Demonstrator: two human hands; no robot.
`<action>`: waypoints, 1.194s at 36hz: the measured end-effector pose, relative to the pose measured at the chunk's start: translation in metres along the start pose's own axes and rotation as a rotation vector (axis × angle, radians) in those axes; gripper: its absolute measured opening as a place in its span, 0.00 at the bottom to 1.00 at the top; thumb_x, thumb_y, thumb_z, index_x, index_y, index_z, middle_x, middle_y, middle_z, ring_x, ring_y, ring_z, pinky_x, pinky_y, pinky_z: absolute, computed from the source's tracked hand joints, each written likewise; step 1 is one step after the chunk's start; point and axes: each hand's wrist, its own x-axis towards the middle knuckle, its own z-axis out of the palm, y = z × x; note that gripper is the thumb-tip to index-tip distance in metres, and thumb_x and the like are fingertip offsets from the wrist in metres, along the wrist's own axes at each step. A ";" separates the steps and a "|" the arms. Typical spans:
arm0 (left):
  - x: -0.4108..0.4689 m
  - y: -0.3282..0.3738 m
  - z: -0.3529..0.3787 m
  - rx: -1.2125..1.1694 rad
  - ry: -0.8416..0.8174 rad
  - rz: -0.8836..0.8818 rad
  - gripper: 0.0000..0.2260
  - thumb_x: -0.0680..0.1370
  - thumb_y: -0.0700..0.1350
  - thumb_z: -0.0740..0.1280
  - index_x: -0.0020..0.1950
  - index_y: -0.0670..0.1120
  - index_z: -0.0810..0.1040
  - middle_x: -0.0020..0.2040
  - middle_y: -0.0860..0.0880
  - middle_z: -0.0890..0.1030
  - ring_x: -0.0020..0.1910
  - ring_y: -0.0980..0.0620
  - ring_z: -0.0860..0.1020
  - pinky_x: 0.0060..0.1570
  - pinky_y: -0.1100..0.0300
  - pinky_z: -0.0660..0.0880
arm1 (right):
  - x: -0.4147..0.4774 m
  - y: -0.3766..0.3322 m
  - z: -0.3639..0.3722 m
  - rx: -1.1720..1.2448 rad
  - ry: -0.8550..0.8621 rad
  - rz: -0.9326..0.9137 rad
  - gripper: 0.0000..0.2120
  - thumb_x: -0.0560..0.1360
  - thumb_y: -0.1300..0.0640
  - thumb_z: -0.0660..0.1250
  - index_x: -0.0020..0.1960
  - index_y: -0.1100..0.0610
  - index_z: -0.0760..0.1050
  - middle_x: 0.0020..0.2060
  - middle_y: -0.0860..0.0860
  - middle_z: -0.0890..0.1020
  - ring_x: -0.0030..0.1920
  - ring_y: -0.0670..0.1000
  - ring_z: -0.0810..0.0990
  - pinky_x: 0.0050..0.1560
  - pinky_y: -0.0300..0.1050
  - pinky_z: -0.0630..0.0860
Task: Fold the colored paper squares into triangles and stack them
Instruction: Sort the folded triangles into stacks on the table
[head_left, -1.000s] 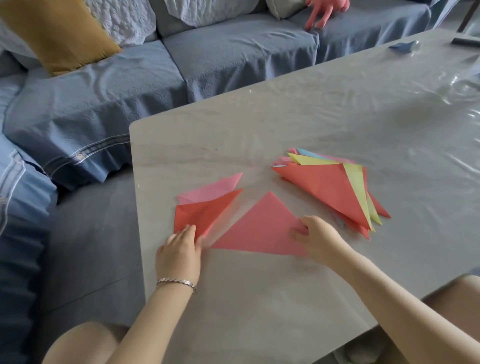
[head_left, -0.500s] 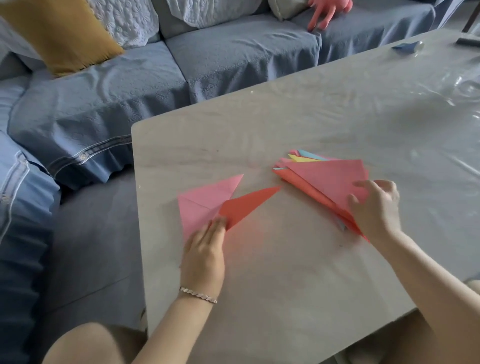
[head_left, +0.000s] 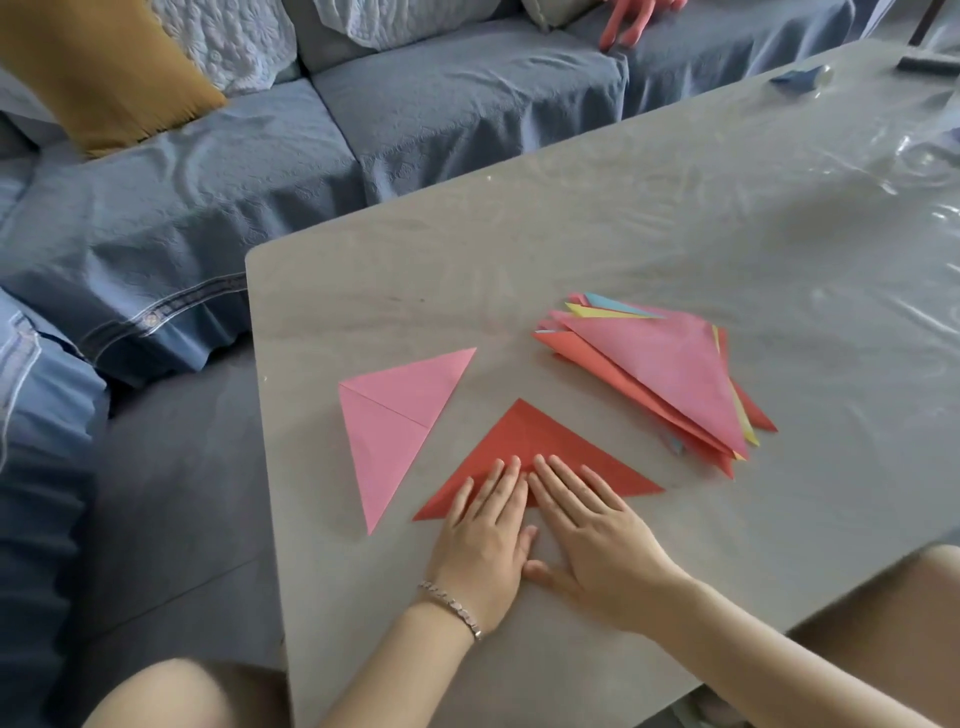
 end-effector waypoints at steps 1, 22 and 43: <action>-0.002 0.000 0.001 0.003 -0.013 -0.008 0.27 0.81 0.52 0.41 0.64 0.42 0.74 0.66 0.47 0.74 0.67 0.52 0.66 0.66 0.58 0.54 | 0.000 -0.001 0.001 -0.008 -0.013 0.003 0.39 0.76 0.32 0.42 0.67 0.62 0.69 0.67 0.56 0.71 0.69 0.53 0.66 0.66 0.48 0.55; -0.017 -0.007 -0.001 0.029 -0.026 0.077 0.25 0.81 0.58 0.40 0.70 0.47 0.62 0.69 0.49 0.69 0.69 0.52 0.64 0.65 0.55 0.56 | -0.013 0.018 -0.004 -0.137 0.024 0.094 0.43 0.74 0.29 0.43 0.67 0.63 0.69 0.67 0.58 0.70 0.68 0.54 0.67 0.67 0.44 0.50; -0.050 -0.048 -0.003 0.060 -0.079 -0.197 0.32 0.79 0.63 0.42 0.74 0.42 0.56 0.70 0.47 0.66 0.74 0.56 0.42 0.68 0.57 0.47 | -0.041 0.048 -0.020 -0.160 -0.079 0.260 0.41 0.77 0.34 0.40 0.65 0.67 0.71 0.64 0.60 0.73 0.65 0.56 0.67 0.69 0.43 0.49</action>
